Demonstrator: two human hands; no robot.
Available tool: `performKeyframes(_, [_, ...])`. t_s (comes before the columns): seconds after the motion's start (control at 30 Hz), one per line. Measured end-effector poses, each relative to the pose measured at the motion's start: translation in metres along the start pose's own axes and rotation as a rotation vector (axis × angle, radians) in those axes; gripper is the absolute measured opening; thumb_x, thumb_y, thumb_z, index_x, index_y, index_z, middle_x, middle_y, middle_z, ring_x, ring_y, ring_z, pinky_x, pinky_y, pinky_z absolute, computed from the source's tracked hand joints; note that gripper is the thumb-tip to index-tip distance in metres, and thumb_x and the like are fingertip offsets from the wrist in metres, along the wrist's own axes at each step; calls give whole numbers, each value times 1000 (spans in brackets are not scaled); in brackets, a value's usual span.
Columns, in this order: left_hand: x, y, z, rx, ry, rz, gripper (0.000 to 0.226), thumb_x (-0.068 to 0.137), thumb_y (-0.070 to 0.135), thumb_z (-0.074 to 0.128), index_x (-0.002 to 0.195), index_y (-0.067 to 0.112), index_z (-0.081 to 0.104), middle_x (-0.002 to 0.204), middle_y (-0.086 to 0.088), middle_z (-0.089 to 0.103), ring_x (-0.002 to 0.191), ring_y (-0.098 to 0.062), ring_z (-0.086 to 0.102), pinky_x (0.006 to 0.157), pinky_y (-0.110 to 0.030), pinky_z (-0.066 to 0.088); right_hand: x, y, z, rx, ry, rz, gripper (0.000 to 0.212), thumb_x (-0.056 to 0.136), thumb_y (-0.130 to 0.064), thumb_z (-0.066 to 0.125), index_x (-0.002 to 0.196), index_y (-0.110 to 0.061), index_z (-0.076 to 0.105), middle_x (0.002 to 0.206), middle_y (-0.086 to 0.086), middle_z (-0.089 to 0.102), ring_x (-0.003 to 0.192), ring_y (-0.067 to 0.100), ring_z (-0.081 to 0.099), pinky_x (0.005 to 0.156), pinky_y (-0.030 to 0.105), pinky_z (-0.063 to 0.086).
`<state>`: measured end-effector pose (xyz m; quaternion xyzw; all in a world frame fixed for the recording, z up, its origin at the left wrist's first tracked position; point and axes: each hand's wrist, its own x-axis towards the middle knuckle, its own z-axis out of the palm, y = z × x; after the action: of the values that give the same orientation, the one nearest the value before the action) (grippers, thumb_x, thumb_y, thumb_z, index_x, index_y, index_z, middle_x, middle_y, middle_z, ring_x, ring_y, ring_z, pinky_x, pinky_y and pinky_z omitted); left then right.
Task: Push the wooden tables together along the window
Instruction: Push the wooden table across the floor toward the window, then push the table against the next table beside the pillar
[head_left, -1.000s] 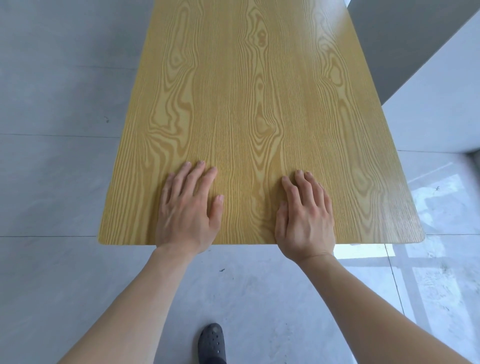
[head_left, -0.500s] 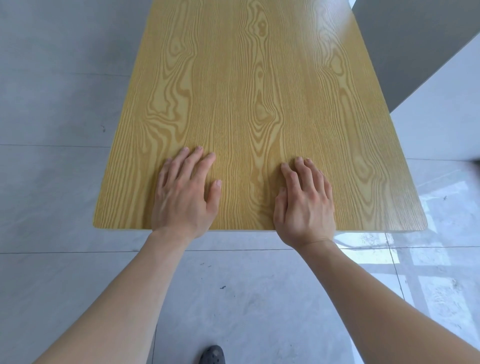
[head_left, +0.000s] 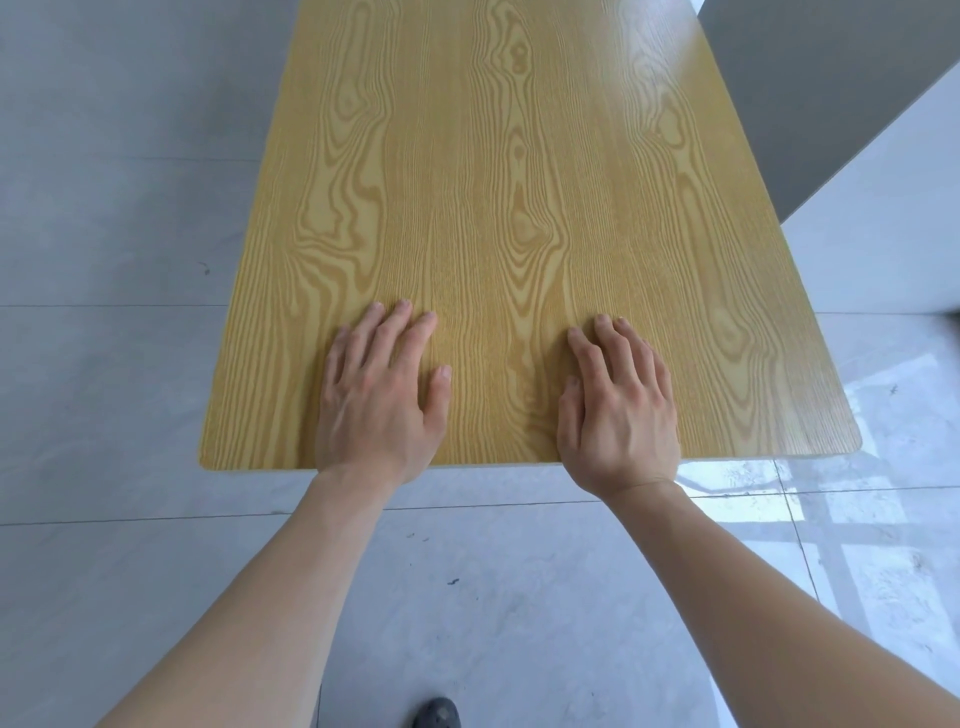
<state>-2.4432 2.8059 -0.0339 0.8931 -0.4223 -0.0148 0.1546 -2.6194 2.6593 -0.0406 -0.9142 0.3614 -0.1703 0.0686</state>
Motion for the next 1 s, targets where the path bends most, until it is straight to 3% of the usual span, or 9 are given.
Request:
performKeyframes(0.3, [-1, 0, -4, 5, -77, 9, 60, 103, 48, 28, 158, 24, 32, 167, 1, 27, 157, -21, 12, 128, -48, 8, -1, -2, -7, -13, -113, 30, 50, 102, -28, 38, 148, -12, 46, 158, 14, 41, 151, 35, 30, 123, 52, 25])
performKeyframes(0.43, [4, 8, -26, 17, -279, -23, 64, 104, 50, 33, 162, 25, 19, 171, 3, 11, 158, -19, 0, 128, -45, 4, 9, -7, -29, -32, -336, 63, 53, 104, -29, 38, 155, -13, 36, 165, 13, 29, 156, 32, 19, 126, 48, 21])
performKeyframes(0.53, [6, 17, -53, 28, -440, -50, 66, 104, 53, 37, 162, 27, 20, 171, 5, 13, 158, -18, 5, 127, -42, 10, 21, -14, -59, -48, -562, 96, 54, 106, -34, 38, 157, -17, 31, 170, 5, 18, 157, 24, 12, 124, 41, 21])
performKeyframes(0.7, [-1, 34, -104, 86, -602, -73, 64, 104, 54, 38, 160, 27, 25, 164, 6, 31, 152, -20, 27, 121, -41, 24, 33, -22, -117, -65, -851, 160, 51, 106, -40, 39, 153, -21, 40, 160, -2, 36, 143, 26, 39, 107, 42, 41])
performKeyframes(1.0, [-2, 79, -207, 116, -638, -123, 60, 103, 56, 36, 157, 31, 30, 160, 7, 39, 147, -22, 36, 112, -43, 35, 52, -33, -205, -35, -934, 97, 51, 106, -43, 40, 153, -24, 40, 153, -1, 43, 137, 27, 47, 106, 41, 43])
